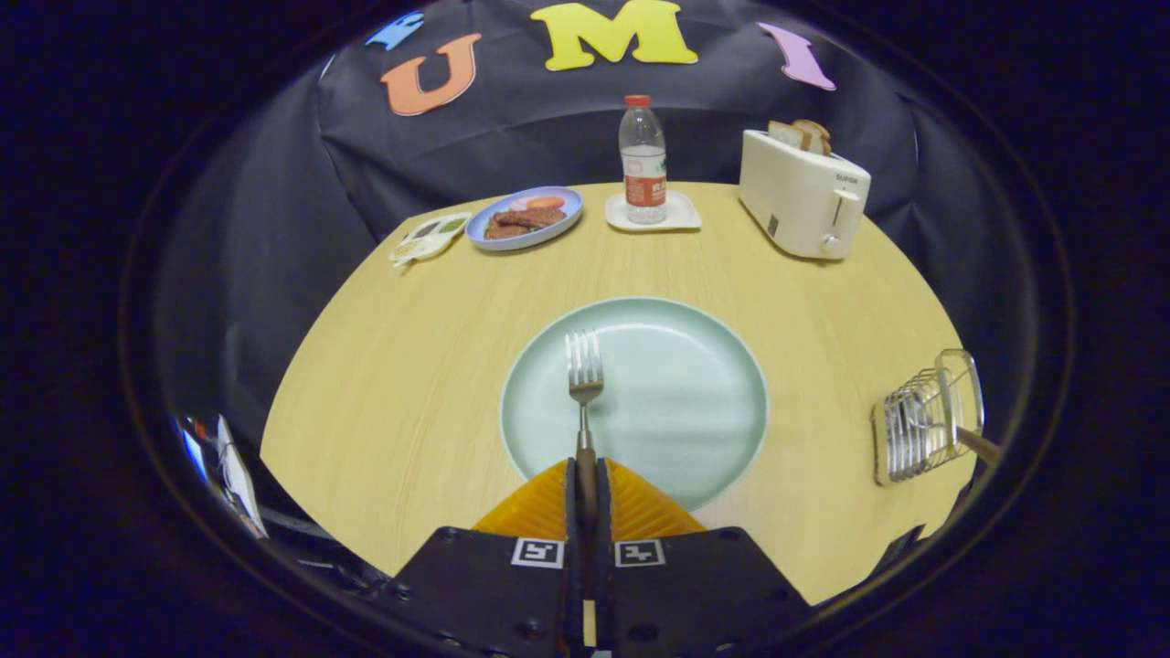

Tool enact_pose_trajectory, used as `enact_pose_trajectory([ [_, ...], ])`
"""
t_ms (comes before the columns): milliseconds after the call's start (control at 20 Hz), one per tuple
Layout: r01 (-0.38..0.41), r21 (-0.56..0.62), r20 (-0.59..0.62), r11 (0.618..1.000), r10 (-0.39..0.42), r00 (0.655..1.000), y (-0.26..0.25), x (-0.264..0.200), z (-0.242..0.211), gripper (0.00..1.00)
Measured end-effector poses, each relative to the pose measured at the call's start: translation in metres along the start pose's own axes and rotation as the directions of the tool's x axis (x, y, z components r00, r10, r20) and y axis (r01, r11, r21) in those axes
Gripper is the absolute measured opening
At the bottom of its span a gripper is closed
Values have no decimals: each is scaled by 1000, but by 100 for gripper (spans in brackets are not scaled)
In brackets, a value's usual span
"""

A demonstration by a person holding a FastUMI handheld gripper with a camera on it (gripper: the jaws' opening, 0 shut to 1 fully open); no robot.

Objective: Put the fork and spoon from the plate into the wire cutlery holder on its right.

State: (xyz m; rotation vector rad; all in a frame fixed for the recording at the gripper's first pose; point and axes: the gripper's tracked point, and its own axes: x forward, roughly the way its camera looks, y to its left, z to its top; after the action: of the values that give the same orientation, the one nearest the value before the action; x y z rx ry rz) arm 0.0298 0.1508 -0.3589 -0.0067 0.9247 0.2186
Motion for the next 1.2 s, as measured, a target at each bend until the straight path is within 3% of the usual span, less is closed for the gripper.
enact_pose_trajectory([
  [500,24,17,56,1000,-25,998,-85,-76,0,5],
  [1200,126,228,78,965,-147,986,-237,-123,-11,5],
])
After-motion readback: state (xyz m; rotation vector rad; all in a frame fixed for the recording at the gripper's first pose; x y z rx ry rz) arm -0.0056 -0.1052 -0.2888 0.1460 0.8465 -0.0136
